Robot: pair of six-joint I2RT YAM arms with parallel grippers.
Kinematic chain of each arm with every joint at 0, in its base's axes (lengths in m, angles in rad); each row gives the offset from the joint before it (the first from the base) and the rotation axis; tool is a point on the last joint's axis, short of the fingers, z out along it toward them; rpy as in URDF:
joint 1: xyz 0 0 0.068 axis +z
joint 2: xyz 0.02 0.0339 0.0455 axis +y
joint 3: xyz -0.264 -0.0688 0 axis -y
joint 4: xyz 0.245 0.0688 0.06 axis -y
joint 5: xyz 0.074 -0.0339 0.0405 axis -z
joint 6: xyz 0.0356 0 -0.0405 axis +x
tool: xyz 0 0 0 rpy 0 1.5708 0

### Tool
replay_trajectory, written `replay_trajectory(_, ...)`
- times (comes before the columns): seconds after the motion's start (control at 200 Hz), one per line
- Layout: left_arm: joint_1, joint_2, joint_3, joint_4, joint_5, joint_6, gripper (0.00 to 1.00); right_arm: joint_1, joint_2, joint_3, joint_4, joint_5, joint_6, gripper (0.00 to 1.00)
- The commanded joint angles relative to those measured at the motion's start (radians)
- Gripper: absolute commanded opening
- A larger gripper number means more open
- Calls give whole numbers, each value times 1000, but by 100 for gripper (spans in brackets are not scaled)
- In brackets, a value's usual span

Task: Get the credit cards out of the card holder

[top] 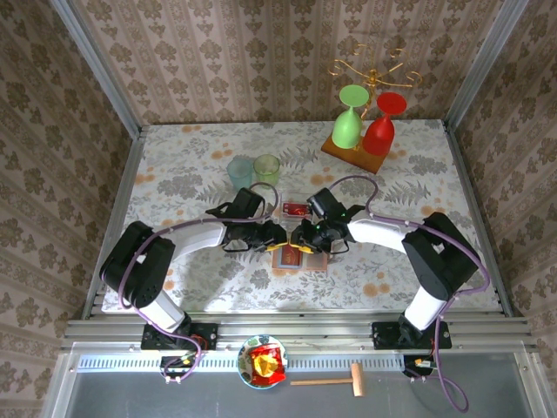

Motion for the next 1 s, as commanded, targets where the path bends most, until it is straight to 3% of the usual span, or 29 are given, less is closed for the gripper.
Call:
replay_trajectory(0.0,4,22,-21,-14,-9,20,33,7,21,14,4,-21,11,32)
replay_trajectory(0.995,5,42,-92,44,-5,-15,32,17,35,-16,23,-18,22,30)
